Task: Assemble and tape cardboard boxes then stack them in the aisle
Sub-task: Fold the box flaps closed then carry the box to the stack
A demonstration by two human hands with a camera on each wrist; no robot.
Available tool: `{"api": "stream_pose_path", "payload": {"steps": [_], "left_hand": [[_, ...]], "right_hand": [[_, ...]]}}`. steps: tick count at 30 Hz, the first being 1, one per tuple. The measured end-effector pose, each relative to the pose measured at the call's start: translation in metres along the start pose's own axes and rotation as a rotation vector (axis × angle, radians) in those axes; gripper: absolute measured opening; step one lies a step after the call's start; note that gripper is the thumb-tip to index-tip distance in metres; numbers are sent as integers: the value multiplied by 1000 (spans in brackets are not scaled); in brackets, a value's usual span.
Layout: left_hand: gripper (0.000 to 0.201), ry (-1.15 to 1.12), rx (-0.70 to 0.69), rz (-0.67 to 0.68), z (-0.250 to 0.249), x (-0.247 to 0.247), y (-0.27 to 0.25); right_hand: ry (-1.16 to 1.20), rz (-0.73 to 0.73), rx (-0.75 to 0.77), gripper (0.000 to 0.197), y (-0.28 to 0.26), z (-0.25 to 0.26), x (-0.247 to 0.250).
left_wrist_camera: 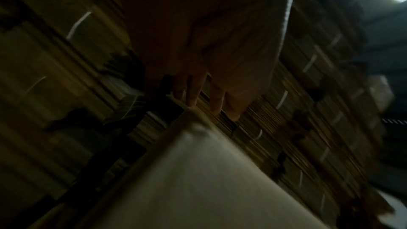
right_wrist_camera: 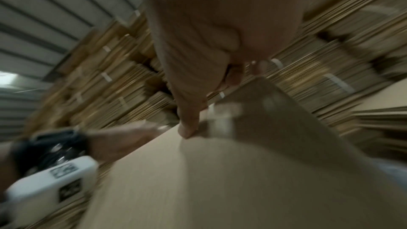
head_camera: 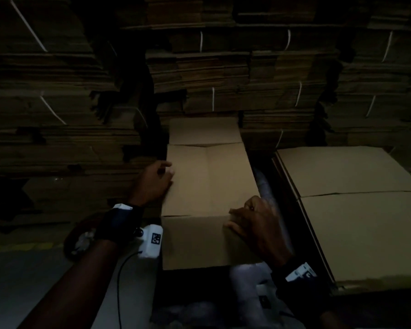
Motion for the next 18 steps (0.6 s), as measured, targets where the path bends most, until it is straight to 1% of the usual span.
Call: {"api": "stream_pose_path", "payload": {"steps": [1,3,5,6,7,8,10,11,12,13,14,15,17,18], "left_hand": [[31,110,-54,33,-6,-6,-3],[46,438,-186,73,-14,-17,-14],[63,675,-302,219,-23,-34,-28],[68,776,-354,311,-27,-45,-34],[69,883,-387,387,-29,-55,-41],[65,968,-410,432,-31,-61,-45],[55,1033,-447,437,-38,-63,-47],[52,1023,-452,416,-42,-59,-46],[52,999,-461,395,-46,-56,-44],[55,952,-478,373,-51,-52,-42],[58,885,-501,353,-57,-48,-41],[59,810,-523,333,-63,-43,-39],[55,697,-579,283,-69,-34,-34],[53,671,-614,247,-69,-30,-30]], "right_hand": [[-12,2,15,31,2,7,-2],[-11,18,17,30,6,16,-5],[-1,71,2,30,11,18,-5],[-1,130,-9,32,15,16,-4],[-6,208,-14,37,18,15,-4],[-14,280,-19,47,22,12,-3],[0,413,-42,79,27,3,-2],[30,446,-57,94,30,0,-1],[63,452,-70,104,32,-5,-2],[93,444,-83,106,35,-9,-3],[106,432,-91,98,39,-10,-3],[91,414,-84,85,44,-8,-3],[0,398,-36,59,56,4,-2],[-40,411,-5,51,62,12,-3]]}}
Point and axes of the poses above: each hand's wrist, its own y-axis towards the middle knuckle, its own x-axis out of the back of the hand, z = x × y, the point moved 5 cm from there along y, towards the middle knuckle, and after that the axes turned 10 degrees about x, right-handed, at the moved point
